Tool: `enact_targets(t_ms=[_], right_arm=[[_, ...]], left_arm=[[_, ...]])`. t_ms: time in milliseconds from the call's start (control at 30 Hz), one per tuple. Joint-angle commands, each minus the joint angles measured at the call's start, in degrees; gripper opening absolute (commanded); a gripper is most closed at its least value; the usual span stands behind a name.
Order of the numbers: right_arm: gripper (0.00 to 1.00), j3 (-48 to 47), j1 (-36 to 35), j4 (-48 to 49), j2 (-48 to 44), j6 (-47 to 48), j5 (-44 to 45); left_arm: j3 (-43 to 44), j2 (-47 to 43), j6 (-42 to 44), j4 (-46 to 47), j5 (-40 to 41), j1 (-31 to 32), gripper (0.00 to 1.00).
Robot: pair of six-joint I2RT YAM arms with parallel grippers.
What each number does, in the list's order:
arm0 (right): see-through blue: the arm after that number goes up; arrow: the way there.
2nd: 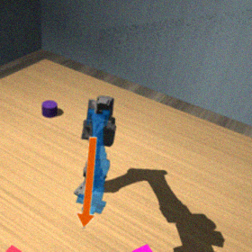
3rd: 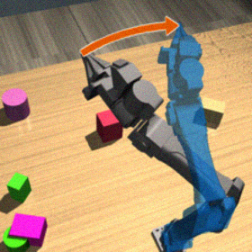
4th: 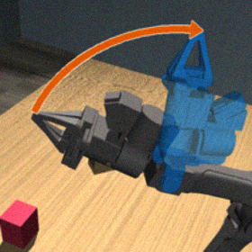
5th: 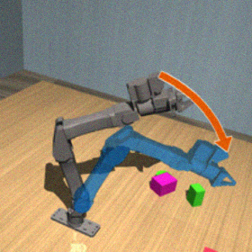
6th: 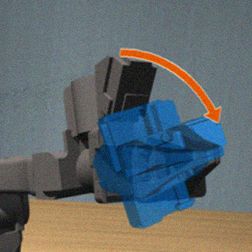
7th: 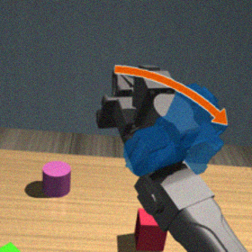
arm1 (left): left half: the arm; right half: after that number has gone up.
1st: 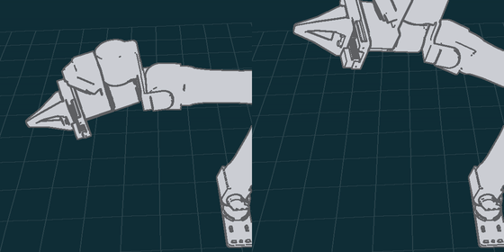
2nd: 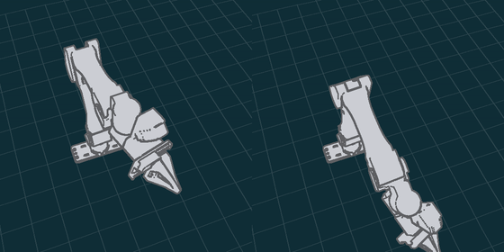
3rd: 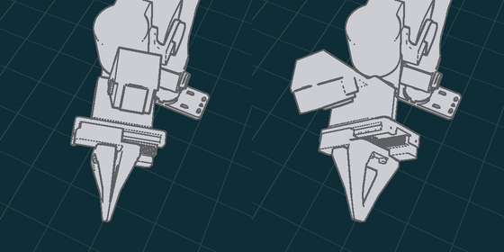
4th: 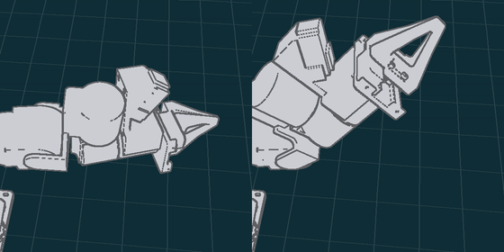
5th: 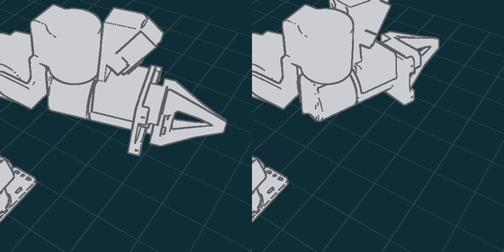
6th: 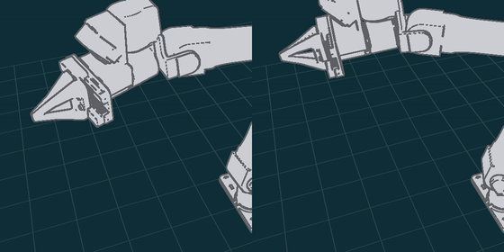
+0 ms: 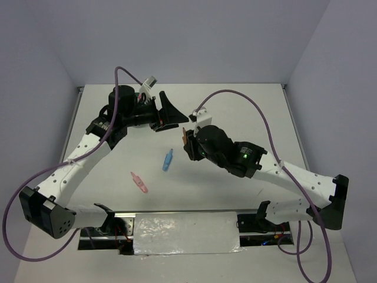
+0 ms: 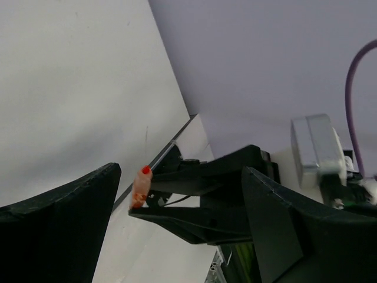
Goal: Sort the stationery into containers
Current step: Pick up the pen from the center of the board.
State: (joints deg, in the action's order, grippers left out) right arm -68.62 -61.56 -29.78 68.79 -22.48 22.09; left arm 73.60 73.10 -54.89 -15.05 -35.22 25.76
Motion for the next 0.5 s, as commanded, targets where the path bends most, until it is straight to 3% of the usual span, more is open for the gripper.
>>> enact_targets(t_ms=[0,467], right_arm=[[0.0,-4.4,3.7,-3.4,0.6,5.2,-1.8],[0.0,-7.2,8.8,-4.2,2.5,7.9,-13.6]], left_arm=[[2.0,1.1,-2.2,5.2,0.2,1.4,0.96],[-0.3,5.0,1.1,11.3,4.8,3.1,0.88]])
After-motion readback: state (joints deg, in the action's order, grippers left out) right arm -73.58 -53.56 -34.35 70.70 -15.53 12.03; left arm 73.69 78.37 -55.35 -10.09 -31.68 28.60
